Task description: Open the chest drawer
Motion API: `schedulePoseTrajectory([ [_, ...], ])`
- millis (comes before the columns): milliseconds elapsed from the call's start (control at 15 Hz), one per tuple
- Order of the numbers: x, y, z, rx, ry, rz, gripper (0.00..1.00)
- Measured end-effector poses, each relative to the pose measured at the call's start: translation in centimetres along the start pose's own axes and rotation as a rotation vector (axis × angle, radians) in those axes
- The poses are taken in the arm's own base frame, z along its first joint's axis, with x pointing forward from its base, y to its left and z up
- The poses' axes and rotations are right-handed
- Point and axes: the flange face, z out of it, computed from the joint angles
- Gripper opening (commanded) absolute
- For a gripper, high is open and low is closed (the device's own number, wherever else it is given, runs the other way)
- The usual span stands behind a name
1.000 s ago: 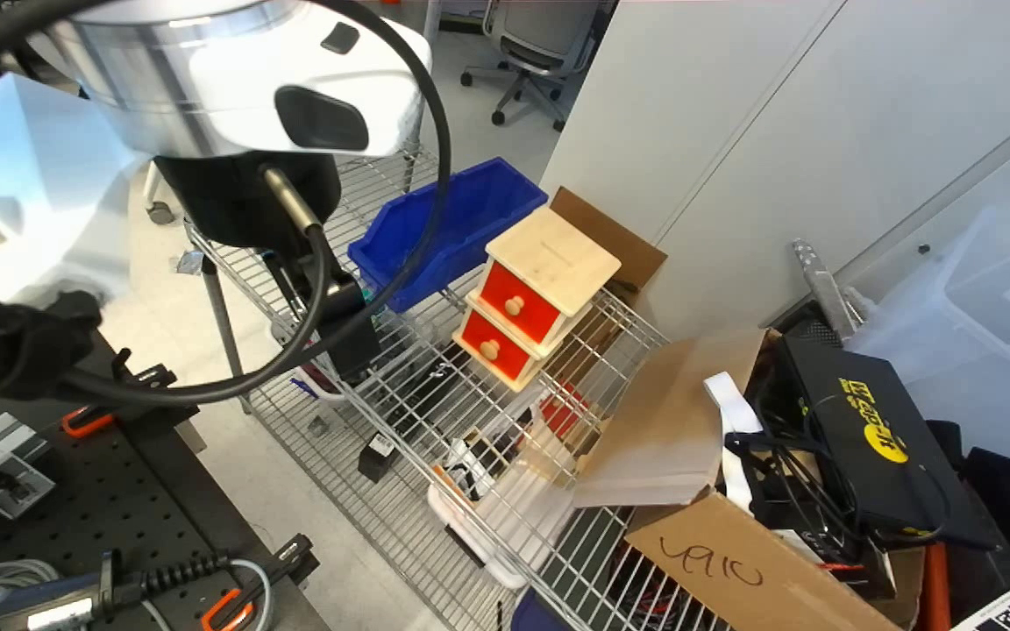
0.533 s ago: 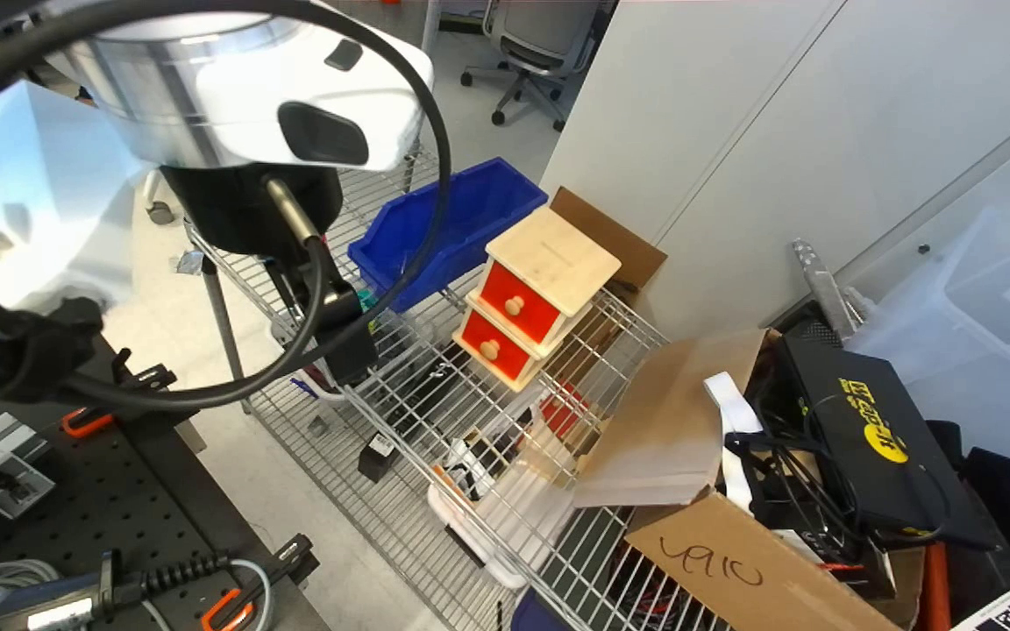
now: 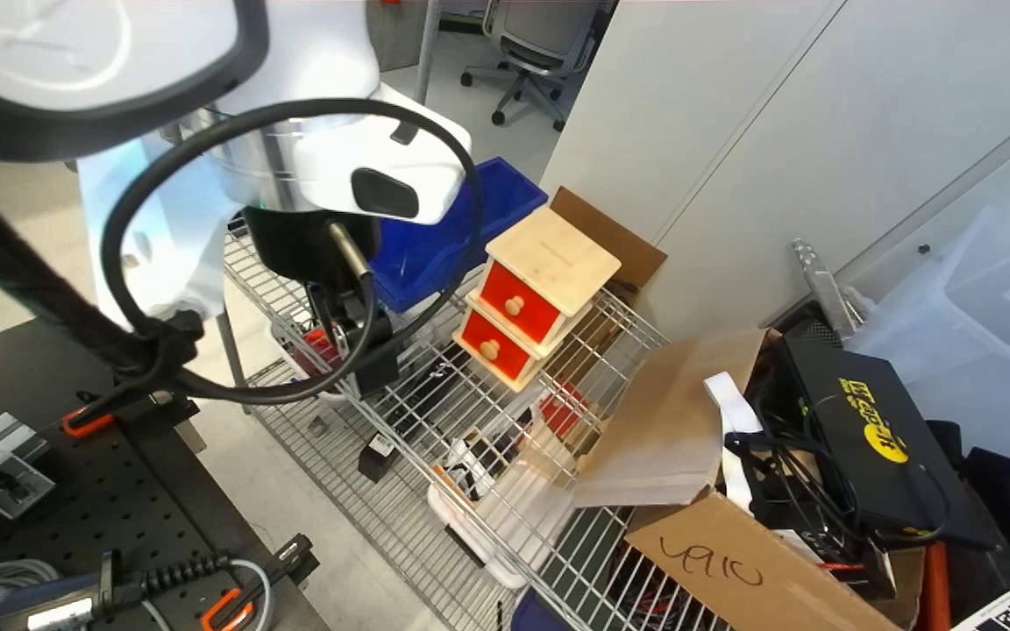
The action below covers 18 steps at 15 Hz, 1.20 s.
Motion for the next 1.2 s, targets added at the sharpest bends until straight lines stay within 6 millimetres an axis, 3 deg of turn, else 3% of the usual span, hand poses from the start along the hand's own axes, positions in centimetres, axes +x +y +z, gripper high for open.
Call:
schedulePoseTrajectory([
  [467, 4.4, -1.0, 3.3, 0.036, 0.015, -0.223, 1.0],
  [800, 5.9, -1.4, 5.7, 0.113, -0.038, -0.286, 1.0],
  [1200, 6.5, -1.5, 5.9, 0.12, -0.045, -0.288, 1.0],
])
